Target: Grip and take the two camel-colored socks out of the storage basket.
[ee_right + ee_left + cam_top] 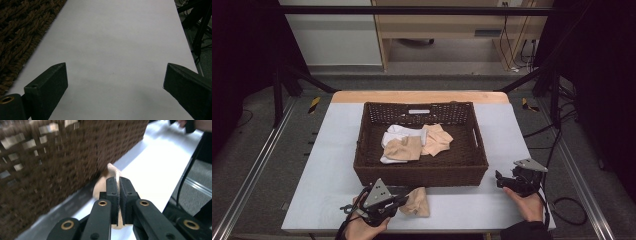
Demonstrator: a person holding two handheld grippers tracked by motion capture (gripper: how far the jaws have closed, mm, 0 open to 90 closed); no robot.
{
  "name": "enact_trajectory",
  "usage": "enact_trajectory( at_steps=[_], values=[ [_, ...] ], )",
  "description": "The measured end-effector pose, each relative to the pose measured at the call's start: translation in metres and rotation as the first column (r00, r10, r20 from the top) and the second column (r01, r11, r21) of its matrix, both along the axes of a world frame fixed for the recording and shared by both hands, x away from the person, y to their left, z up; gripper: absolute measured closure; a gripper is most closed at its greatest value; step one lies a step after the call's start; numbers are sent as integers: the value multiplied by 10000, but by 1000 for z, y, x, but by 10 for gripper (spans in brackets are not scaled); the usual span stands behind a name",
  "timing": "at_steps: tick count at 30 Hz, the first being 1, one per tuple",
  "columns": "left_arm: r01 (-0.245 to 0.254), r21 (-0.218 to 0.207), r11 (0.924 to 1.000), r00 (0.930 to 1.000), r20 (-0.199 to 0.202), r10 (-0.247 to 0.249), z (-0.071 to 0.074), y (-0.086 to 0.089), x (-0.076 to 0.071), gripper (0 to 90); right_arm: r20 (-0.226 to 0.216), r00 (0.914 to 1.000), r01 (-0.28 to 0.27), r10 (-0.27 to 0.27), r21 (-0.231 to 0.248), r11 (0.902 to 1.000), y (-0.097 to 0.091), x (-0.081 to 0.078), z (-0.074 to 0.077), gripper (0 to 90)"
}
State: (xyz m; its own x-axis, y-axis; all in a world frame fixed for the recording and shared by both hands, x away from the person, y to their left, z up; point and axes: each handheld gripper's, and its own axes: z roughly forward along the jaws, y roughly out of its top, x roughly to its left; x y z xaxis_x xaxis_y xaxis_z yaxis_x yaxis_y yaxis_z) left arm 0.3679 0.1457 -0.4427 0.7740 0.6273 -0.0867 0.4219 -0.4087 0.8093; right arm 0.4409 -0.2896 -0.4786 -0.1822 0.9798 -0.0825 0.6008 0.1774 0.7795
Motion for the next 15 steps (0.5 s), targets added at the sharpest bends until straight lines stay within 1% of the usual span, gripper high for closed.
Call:
enact_trajectory(
  at_steps=[1,2,3,4,6,7,11,12,13,14,15],
  values=[
    [-53,145,9999,10000,-65,54,-4,0,1,861,-23,10000,22,-22,35,10000,0,0,0,57],
    [-158,331,9993,9996,-216,165,-10,0,4,861,-25,10000,20,-20,37,10000,0,0,0,57],
    [-158,331,9993,9996,-216,165,-10,0,4,860,-25,10000,20,-20,37,10000,0,0,0,57],
    [-255,572,9980,9993,-244,269,-15,0,6,860,-29,10000,16,-15,30,10000,0,0,0,57],
    [-285,618,9977,9991,-286,303,-17,0,6,857,-28,10000,12,-12,30,10000,0,0,0,57],
    [-286,717,9970,9989,-352,312,-19,0,7,851,-35,10000,10,-10,32,10000,0,0,0,57],
    [-360,767,9964,9988,-294,383,-19,0,7,762,-37,10000,9,-9,36,10000,0,0,0,57],
    [-395,718,9966,9988,-250,414,-18,0,6,762,-34,10000,9,-9,38,10000,0,0,0,57],
    [-400,638,9972,9989,-208,414,-16,0,4,739,-30,10000,8,-8,37,10000,0,0,0,57],
    [-438,479,9979,9990,-4,439,-9,1,1,700,-17,10000,-4,4,17,10000,0,0,0,57],
    [-438,479,9979,9990,-4,439,-9,1,1,688,-17,10000,-4,4,17,10000,0,0,0,57]
  ],
)
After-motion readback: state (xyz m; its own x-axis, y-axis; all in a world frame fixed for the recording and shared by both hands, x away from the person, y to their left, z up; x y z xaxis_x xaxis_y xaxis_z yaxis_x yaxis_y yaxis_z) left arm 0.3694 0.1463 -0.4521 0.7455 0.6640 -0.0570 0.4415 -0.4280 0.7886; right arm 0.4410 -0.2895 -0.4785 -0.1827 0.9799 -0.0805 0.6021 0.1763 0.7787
